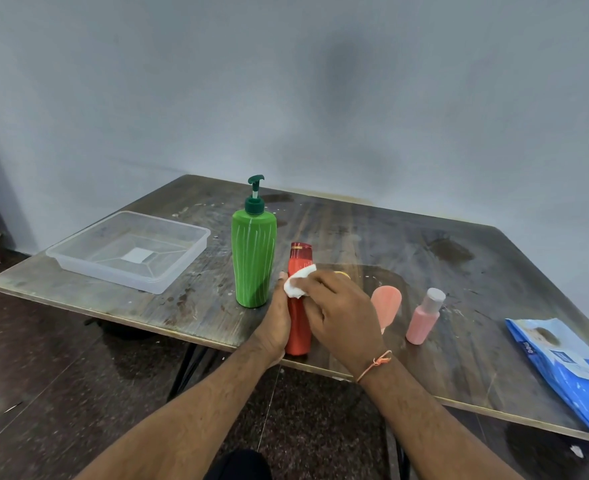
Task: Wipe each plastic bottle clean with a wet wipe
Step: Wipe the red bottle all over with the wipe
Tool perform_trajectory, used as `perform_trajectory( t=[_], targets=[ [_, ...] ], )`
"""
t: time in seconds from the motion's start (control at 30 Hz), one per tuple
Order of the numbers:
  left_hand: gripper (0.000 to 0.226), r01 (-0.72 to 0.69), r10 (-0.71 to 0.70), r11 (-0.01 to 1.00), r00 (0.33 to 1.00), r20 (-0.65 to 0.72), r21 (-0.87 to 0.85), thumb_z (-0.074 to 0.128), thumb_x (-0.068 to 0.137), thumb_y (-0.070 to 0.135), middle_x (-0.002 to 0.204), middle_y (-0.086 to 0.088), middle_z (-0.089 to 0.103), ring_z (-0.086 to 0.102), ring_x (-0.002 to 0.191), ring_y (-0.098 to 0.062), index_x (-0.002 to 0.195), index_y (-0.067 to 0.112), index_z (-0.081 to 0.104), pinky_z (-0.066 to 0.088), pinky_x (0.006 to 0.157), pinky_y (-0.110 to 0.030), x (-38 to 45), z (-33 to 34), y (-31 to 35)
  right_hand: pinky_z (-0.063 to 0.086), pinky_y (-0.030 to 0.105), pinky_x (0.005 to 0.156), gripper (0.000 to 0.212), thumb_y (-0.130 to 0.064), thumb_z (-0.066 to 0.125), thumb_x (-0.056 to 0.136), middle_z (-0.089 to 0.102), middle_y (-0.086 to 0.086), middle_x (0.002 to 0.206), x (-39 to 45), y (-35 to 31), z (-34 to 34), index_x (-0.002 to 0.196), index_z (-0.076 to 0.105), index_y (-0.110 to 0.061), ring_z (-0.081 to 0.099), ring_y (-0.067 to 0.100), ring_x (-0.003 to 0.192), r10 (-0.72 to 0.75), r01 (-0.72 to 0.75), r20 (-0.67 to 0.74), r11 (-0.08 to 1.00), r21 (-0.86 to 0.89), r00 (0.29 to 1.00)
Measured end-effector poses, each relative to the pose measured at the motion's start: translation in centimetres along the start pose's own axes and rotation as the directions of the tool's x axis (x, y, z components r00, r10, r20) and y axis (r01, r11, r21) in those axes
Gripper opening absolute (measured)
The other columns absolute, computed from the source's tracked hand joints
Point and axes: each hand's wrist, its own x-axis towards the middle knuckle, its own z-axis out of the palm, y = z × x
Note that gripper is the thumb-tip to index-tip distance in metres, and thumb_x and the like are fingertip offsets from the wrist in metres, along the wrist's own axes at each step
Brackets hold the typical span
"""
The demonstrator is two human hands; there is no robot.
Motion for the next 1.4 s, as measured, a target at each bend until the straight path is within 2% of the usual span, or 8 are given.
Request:
perform_trajectory(
  t=[0.2,0.37,0.5,0.67,0.8,1.1,1.27,1.4],
  targets=[
    [0.07,0.017,-0.018,0.997,1.0,0.005,0.079,0.015,0.106,0.065,0.118,-0.013,0.078,0.073,0.115,-0.027,0.132,0.025,0.066,0.058,0.102,-0.045,-0.1,0.2,0.2,0.057,0.035,0.085,0.02,-0.013,0.066,0.097,0.072,-0.005,0.11,0.3,0.9,0.0,0.111,0.077,-0.021,0.068,0.017,0.098,0.087,-0.086,-0.045,0.996,0.025,0.995],
    [0.073,0.01,-0.01,0.995,1.0,0.006,0.104,0.016,0.107,0.064,0.122,-0.013,0.076,0.071,0.119,-0.026,0.135,0.018,0.065,0.057,0.102,-0.043,-0.1,0.1,0.2,0.056,0.035,0.083,0.017,-0.014,0.069,0.095,0.073,-0.007,0.105,0.4,0.7,-0.2,0.106,0.079,-0.022,0.068,0.016,0.095,0.021,-0.021,-0.029,1.0,0.023,0.999],
    [0.075,0.006,-0.007,0.988,1.0,0.006,0.155,0.021,0.1,0.075,0.117,-0.02,0.076,0.072,0.106,-0.031,0.129,0.027,0.07,0.056,0.1,-0.052,0.0,-0.2,-0.1,0.057,0.033,0.084,0.021,-0.014,0.068,0.097,0.072,-0.004,0.109,1.0,1.0,-0.2,0.115,0.078,-0.02,0.067,0.017,0.096,0.119,-0.12,-0.079,0.993,-0.011,0.99],
    [0.073,0.021,-0.024,0.988,1.0,0.019,0.155,0.019,0.105,0.068,0.119,-0.015,0.077,0.073,0.113,-0.029,0.131,0.022,0.069,0.058,0.101,-0.046,0.0,-0.1,0.0,0.054,0.03,0.079,0.017,-0.017,0.07,0.096,0.071,-0.007,0.102,0.9,0.8,-0.3,0.107,0.079,-0.024,0.066,0.014,0.09,0.048,-0.049,-0.056,0.999,-0.016,0.997],
    [0.075,0.015,-0.017,0.987,1.0,0.012,0.163,0.023,0.098,0.076,0.111,-0.02,0.076,0.072,0.092,-0.027,0.122,0.025,0.073,0.059,0.086,-0.043,0.1,-0.3,-0.2,0.057,0.034,0.078,0.02,-0.018,0.066,0.099,0.071,-0.006,0.108,1.3,1.0,-0.3,0.114,0.077,-0.023,0.067,0.016,0.092,0.118,-0.121,-0.092,0.992,-0.036,0.989],
    [0.076,0.032,-0.031,0.99,1.0,-0.004,0.137,0.024,0.095,0.079,0.102,-0.017,0.077,0.072,0.085,-0.025,0.117,0.029,0.076,0.059,0.08,-0.041,0.3,-0.5,-0.1,0.058,0.029,0.081,0.022,-0.012,0.072,0.097,0.074,-0.007,0.11,0.8,1.8,-0.2,0.115,0.077,-0.023,0.07,0.013,0.094,0.182,-0.183,-0.113,0.983,-0.001,0.977],
    [0.07,0.055,-0.056,0.992,0.998,0.0,0.11,0.024,0.1,0.074,0.116,-0.016,0.077,0.074,0.106,-0.032,0.126,0.03,0.072,0.058,0.097,-0.049,0.2,-0.4,0.0,0.058,0.033,0.08,0.019,-0.016,0.07,0.096,0.073,-0.01,0.109,0.4,1.6,-0.1,0.109,0.079,-0.025,0.069,0.014,0.096,0.117,-0.116,-0.036,0.993,0.027,0.992],
    [0.071,0.079,-0.075,0.992,0.997,-0.036,0.102,0.027,0.099,0.073,0.111,-0.016,0.078,0.075,0.095,-0.027,0.127,0.025,0.072,0.061,0.086,-0.042,0.4,-0.4,0.1,0.058,0.034,0.078,0.019,-0.012,0.071,0.095,0.073,-0.009,0.106,0.6,2.0,0.0,0.107,0.078,-0.025,0.069,0.014,0.091,0.185,-0.184,-0.078,0.983,0.023,0.98]
  ],
)
